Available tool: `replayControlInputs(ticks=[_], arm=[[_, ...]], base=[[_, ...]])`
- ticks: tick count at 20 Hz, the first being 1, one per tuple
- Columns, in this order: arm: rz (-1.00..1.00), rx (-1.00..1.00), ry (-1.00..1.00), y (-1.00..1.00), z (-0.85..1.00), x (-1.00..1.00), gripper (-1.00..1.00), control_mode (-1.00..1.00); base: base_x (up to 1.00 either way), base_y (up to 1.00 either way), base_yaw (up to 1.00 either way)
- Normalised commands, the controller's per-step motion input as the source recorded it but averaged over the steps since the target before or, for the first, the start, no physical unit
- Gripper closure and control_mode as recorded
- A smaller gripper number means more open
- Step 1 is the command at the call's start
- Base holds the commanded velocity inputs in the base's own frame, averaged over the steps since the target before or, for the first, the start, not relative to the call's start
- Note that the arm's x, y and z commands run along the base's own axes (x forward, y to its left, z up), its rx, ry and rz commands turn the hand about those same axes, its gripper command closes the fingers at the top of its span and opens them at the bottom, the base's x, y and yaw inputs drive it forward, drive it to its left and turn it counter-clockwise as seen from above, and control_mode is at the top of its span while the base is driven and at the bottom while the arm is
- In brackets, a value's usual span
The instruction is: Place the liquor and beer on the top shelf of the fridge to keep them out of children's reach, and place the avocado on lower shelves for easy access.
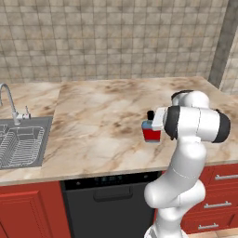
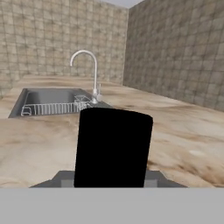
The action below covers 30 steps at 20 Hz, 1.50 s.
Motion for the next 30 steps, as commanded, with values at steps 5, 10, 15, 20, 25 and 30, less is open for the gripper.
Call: replayControlInputs(ticks=[5,10,15,20,25,30], arm=[[0.00,0.00,0.00,0.00,0.00,-0.02,1.00,-1.00],[0.00,0.00,0.00,0.02,0.42,-0.41,1.00,-1.00],[0.00,-0.02,-0.08,0.13,1.00,-0.63,1.00,-1.00],[0.00,-0.02,-0.10,0.22,1.00,-0.77,1.00,-1.00],[-0.06,-0.03,-0.04,0.22,1.00,-0.92,1.00,-1.00],[-0.08,-0.04,0.00,0.23,1.00,-0.82,1.00,-1.00]], base=[[0.00,0.00,0.00],[0.00,0.00,0.00],[0.00,0.00,0.00],[0.00,0.00,0.00],[0.00,0.00,0.00],[0.00,0.00,0.00]])
